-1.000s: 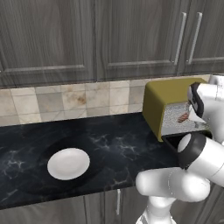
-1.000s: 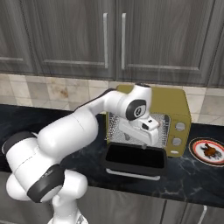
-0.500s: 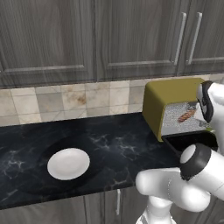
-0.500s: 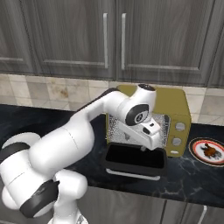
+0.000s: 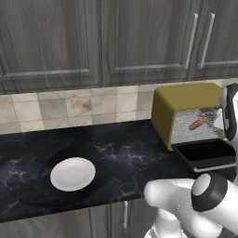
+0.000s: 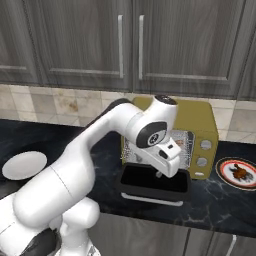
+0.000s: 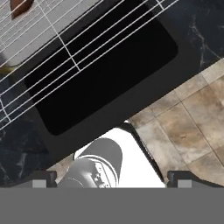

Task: Open the toaster oven door. Place the baguette on the bottom rack in the toaster oven and place the chicken drumstick on the top rack.

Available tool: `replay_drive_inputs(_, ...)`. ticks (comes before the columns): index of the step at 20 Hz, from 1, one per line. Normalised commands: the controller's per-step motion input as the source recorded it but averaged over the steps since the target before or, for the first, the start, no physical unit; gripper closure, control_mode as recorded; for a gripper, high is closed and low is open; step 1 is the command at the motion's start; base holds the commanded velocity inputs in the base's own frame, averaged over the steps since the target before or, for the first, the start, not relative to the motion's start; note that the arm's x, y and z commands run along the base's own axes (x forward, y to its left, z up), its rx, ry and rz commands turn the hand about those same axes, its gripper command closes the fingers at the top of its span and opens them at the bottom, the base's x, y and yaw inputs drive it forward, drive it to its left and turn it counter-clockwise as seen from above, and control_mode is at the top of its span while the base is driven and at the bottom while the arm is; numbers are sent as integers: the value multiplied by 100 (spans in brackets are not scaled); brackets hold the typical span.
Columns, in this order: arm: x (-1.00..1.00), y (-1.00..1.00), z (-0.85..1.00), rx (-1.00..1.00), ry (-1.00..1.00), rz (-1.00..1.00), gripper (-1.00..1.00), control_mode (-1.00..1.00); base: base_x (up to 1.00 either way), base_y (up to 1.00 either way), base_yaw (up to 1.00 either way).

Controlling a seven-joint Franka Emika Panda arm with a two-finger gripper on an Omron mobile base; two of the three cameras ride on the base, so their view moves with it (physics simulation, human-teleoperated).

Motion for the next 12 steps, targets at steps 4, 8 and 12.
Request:
replay_drive_inputs(4,-13,55,8,-2,0,0,-100,-100,0,0,0)
replay_drive_inputs(8,-14,72,0,-7,-2,0,-100,-100,0,0,0)
replay_drive_inputs(12,-18,61,-5,-11,-13,1,-100,-100,0,0,0)
